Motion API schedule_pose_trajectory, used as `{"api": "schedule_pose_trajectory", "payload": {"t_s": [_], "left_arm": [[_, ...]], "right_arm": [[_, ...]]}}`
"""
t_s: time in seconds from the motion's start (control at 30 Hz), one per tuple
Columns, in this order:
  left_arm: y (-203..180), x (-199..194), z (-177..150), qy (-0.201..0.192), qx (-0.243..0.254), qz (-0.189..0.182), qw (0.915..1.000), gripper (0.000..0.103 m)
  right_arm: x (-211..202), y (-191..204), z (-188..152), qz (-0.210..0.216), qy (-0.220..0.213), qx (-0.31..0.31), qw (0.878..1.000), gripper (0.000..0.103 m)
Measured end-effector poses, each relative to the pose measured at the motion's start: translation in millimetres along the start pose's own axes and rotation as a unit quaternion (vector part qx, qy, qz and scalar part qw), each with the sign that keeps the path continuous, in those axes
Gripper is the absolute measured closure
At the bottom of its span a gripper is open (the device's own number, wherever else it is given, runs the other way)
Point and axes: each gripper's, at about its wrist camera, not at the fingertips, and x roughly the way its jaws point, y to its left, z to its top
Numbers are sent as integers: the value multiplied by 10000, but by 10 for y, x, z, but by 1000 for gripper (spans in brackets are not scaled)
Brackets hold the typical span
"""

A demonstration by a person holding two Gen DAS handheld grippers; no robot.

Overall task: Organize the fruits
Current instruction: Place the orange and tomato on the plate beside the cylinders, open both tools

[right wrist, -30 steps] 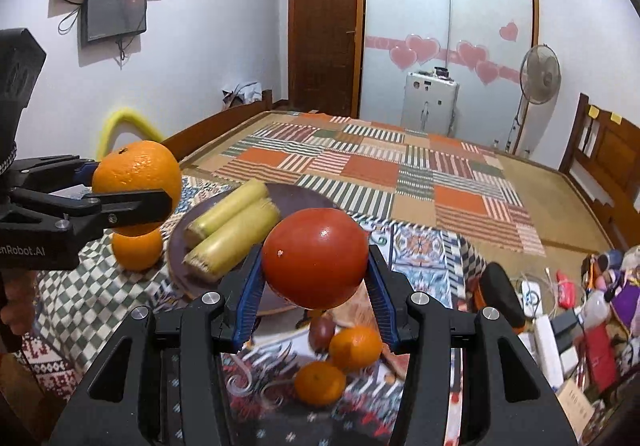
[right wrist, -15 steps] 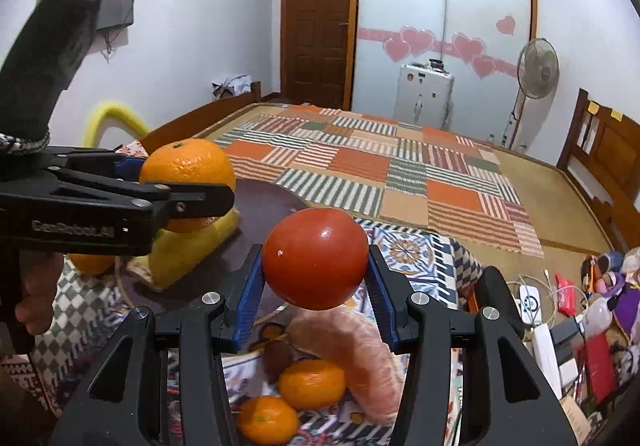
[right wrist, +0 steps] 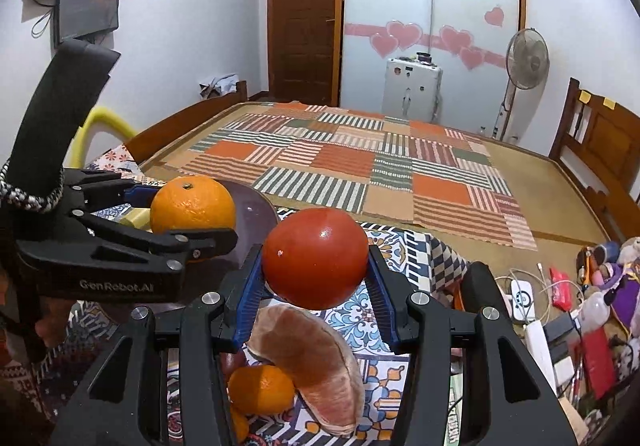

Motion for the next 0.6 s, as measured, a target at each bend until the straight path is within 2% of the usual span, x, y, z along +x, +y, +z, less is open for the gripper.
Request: {"api": "schedule_pose_trajectory", "payload": {"t_s": [0.17, 0.33, 0.5, 0.6], "left_arm": [[23, -30, 24, -74, -72, -69, 9999, 22], [142, -176, -5, -234, -227, -85, 9994, 21], [319, -514, -105, -585, -228, 127, 9979, 21], [457, -689, -191, -663, -277, 197, 9972, 21]], "right_arm": [[34, -31, 7, 20, 38, 2, 10000, 57], [28, 7, 9, 83, 94, -29, 9999, 57], [38, 174, 19, 256, 144, -204, 9994, 57], [65, 287, 8, 393, 202, -318, 9985, 57]]}}
